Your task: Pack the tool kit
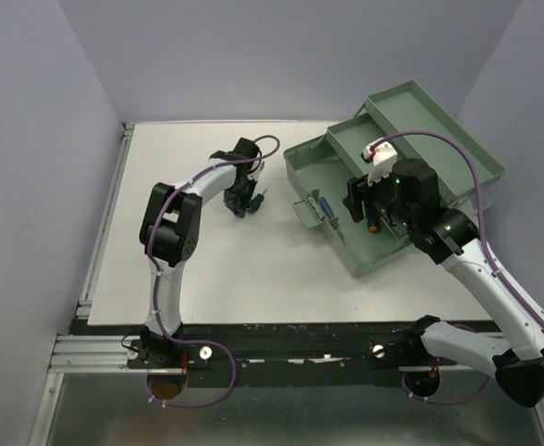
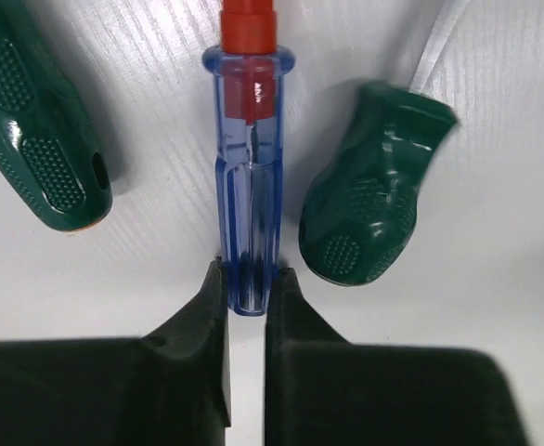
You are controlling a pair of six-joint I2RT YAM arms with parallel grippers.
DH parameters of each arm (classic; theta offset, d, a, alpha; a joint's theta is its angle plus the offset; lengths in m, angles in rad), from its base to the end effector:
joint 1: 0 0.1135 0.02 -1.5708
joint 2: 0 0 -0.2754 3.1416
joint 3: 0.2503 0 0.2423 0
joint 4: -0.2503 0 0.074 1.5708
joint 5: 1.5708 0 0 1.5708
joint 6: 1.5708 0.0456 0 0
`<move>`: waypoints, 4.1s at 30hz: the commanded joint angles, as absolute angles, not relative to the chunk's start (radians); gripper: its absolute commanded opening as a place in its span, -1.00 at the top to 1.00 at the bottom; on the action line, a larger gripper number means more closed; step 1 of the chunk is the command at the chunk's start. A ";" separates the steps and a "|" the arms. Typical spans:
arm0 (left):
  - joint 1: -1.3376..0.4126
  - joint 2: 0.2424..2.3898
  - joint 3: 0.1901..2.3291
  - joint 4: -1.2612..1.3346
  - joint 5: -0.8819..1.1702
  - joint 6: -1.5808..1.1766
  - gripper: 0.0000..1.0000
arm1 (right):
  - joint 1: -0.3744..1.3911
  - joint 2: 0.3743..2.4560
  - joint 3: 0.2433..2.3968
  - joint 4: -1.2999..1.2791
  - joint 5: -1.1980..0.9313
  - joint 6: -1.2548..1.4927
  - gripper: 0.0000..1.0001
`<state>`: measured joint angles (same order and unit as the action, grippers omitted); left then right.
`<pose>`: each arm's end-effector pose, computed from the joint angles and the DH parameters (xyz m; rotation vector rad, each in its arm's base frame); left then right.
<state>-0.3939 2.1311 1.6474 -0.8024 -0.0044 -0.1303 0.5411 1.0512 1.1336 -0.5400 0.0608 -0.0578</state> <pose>0.4024 -0.1670 0.1760 0.3755 2.8391 -0.1003 0.1896 0.1107 0.3789 -0.5637 1.9564 0.2430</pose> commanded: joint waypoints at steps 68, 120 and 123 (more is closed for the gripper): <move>-0.360 1.804 1.587 -0.710 0.288 -0.126 -0.98 | 0.509 1.649 1.351 -0.838 0.345 0.080 -0.43; -0.558 1.548 1.267 -0.355 0.368 -0.172 1.00 | 0.509 1.082 0.896 -0.191 -0.198 0.567 -0.63; -0.569 1.519 1.253 -0.293 0.538 -0.224 1.00 | 0.511 1.060 0.824 -0.017 -0.218 0.685 -0.72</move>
<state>-0.5549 1.5696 1.2865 -0.4984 0.2481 -0.1261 0.5110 1.0870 0.9054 -0.2935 -0.1497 0.4633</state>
